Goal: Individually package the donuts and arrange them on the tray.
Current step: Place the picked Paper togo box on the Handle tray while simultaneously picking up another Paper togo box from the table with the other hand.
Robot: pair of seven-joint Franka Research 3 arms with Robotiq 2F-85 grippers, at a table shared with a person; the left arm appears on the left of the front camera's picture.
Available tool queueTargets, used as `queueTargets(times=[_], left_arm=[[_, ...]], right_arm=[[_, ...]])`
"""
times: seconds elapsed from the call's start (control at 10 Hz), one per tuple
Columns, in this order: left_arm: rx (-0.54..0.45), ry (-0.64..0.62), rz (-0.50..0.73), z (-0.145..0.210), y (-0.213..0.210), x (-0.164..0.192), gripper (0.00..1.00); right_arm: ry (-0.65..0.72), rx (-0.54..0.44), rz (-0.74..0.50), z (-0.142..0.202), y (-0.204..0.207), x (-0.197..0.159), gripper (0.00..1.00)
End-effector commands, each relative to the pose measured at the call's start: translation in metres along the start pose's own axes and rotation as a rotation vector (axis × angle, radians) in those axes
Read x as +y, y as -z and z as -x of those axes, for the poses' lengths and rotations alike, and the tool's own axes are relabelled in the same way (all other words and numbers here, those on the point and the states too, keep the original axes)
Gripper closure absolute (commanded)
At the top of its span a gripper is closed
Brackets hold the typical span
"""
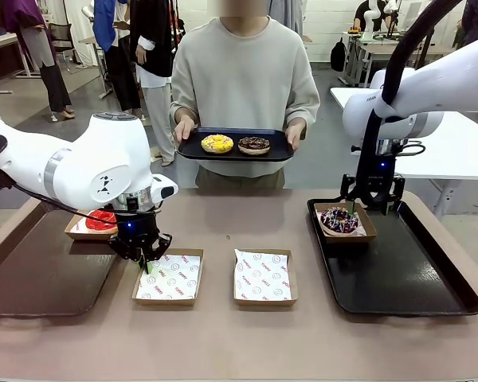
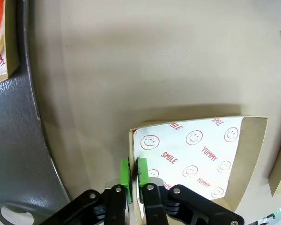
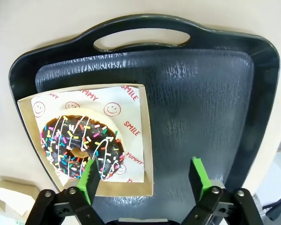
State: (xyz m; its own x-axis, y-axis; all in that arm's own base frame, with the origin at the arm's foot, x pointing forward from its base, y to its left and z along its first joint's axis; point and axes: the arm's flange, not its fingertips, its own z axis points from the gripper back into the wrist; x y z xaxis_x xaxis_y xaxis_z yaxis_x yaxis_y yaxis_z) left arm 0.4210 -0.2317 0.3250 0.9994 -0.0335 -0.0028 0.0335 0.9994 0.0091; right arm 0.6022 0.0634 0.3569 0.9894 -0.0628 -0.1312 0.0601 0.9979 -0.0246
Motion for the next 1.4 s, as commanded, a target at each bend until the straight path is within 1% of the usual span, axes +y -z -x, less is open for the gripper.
queueTargets(times=[0.0, 0.4, 0.5, 0.6, 0.7, 0.9, 1.0, 1.1, 1.3], left_arm=[[-0.008, -0.036, 0.015, 0.002, -0.002, 0.000, 1.00], [-0.005, -0.044, 0.019, 0.001, -0.008, 0.003, 1.00], [0.013, -0.034, 0.050, -0.001, -0.020, 0.006, 1.00], [-0.019, -0.048, 0.077, -0.007, -0.045, 0.013, 1.00], [-0.028, -0.052, 0.097, -0.017, -0.068, 0.020, 1.00], [-0.029, -0.040, 0.134, -0.041, -0.112, 0.030, 1.00], [-0.038, -0.029, 0.134, -0.053, -0.133, 0.031, 1.00], [-0.037, -0.008, 0.128, -0.068, -0.153, 0.030, 1.00], [-0.041, 0.033, 0.121, -0.097, -0.175, 0.026, 1.00]], right_arm=[[0.009, 0.008, -0.020, -0.005, -0.004, -0.004, 0.00], [0.016, -0.009, -0.042, 0.001, -0.011, -0.010, 0.00], [0.021, -0.005, -0.093, 0.014, -0.023, -0.015, 0.00], [-0.023, 0.004, -0.210, 0.036, -0.044, -0.029, 0.00], [-0.050, 0.012, -0.361, 0.059, -0.065, -0.049, 0.00], [-0.055, -0.017, -0.635, 0.100, -0.090, -0.110, 0.00], [-0.056, -0.027, -0.756, 0.116, -0.092, -0.143, 0.00], [-0.054, -0.062, -0.870, 0.136, -0.089, -0.177, 0.00], [-0.034, -0.112, -1.028, 0.165, -0.076, -0.228, 0.00]])
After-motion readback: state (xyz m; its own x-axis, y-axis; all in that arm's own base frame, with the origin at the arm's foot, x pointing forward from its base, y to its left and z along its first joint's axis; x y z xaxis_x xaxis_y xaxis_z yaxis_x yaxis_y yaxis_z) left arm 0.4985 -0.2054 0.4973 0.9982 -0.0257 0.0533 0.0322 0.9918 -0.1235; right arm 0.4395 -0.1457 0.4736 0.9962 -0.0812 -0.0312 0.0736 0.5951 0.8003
